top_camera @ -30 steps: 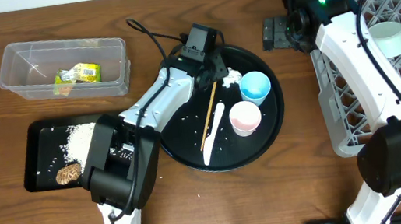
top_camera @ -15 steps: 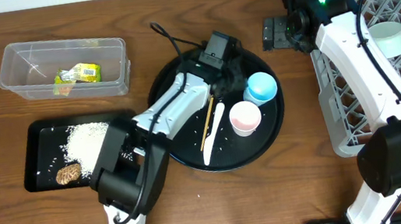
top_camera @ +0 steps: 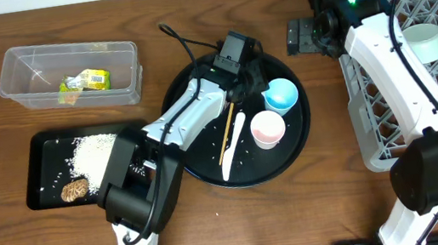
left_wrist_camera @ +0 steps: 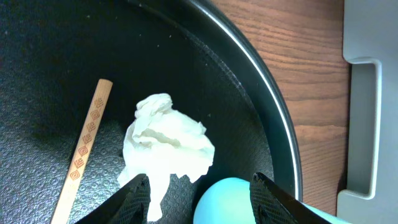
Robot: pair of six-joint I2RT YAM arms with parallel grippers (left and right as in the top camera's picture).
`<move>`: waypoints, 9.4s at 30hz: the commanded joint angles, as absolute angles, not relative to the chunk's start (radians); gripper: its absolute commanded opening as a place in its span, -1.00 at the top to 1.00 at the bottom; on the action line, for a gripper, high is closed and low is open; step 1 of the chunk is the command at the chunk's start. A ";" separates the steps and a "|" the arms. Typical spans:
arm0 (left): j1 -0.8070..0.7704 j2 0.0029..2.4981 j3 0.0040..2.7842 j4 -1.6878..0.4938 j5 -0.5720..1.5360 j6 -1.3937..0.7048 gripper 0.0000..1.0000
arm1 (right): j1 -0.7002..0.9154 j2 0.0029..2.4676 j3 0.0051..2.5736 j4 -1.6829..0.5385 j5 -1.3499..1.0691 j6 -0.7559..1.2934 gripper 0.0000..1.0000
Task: Sort waste into correct bins and load items into the dishwasher rack
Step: 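Lower the left gripper and grasp the crumpled white tissue, then lift the tissue and carry it to the clear container, then open the left gripper to drop the tissue into the container, then move the left gripper back over the round tray toward the pink cup, then lower the left gripper and grasp the pink cup, then lift the pink cup up toward the approaching right gripper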
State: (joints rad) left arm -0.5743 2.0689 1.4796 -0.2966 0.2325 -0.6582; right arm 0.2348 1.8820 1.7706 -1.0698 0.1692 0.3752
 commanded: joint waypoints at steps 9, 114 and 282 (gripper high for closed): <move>-0.573 2.143 1.477 -0.289 0.228 -0.720 -0.07 | 0.230 1.851 1.785 -1.070 0.176 0.385 -0.98; 0.215 1.379 1.477 -0.892 0.253 -0.474 -0.91 | 0.230 1.851 1.785 -1.070 0.176 0.385 -0.98; -0.422 1.137 1.243 -0.480 0.836 -0.986 0.88 | -0.300 1.352 1.359 -1.382 -1.472 -0.068 -0.98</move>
